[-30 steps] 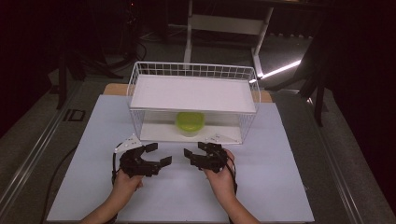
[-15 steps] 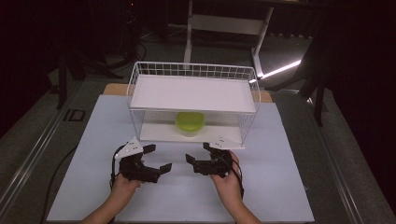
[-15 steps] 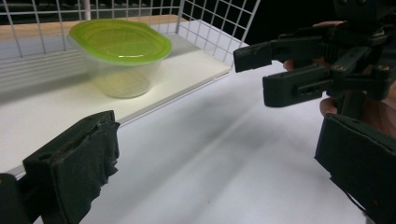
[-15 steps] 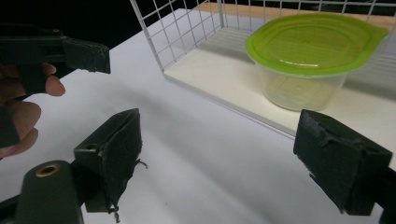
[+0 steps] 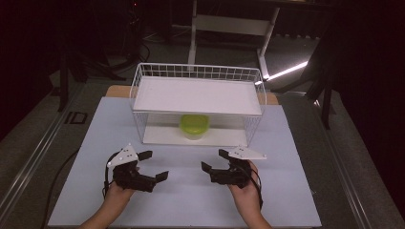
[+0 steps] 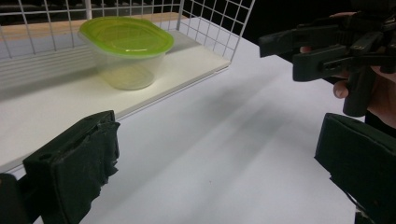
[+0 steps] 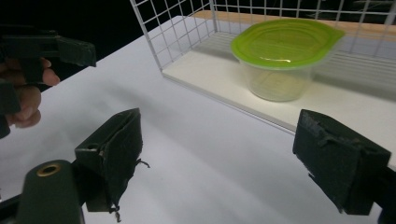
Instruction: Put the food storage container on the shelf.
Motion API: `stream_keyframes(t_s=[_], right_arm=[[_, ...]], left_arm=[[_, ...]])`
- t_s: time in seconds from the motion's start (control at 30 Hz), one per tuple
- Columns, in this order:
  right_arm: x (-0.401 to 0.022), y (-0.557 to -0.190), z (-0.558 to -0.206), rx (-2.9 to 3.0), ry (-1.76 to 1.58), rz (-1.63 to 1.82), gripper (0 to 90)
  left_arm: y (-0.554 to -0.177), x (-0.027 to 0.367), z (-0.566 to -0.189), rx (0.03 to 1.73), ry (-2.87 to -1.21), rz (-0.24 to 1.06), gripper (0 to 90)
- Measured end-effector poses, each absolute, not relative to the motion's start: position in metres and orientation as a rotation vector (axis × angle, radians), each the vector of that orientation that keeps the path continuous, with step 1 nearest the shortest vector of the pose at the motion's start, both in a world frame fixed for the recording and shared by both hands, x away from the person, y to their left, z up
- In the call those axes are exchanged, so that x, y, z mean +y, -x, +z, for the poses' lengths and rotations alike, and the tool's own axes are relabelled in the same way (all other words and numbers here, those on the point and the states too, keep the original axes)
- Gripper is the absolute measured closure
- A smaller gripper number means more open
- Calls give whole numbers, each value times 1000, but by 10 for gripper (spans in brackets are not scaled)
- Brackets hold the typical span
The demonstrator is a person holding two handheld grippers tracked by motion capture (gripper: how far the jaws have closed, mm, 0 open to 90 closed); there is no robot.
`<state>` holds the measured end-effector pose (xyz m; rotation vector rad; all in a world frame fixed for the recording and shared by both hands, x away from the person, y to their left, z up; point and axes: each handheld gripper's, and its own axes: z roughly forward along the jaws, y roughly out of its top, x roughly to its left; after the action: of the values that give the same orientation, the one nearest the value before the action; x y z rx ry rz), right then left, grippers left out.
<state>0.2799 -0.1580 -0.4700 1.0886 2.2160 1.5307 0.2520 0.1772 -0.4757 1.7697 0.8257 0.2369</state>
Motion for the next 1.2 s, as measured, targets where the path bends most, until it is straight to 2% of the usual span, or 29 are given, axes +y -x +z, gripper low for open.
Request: stream_keyframes(t_s=[1.2], right_arm=[[-232, -241, -470, 2214, -1107, 1471, 156]], left_arm=[[-220, 241, -484, 907, -1760, 291, 4]])
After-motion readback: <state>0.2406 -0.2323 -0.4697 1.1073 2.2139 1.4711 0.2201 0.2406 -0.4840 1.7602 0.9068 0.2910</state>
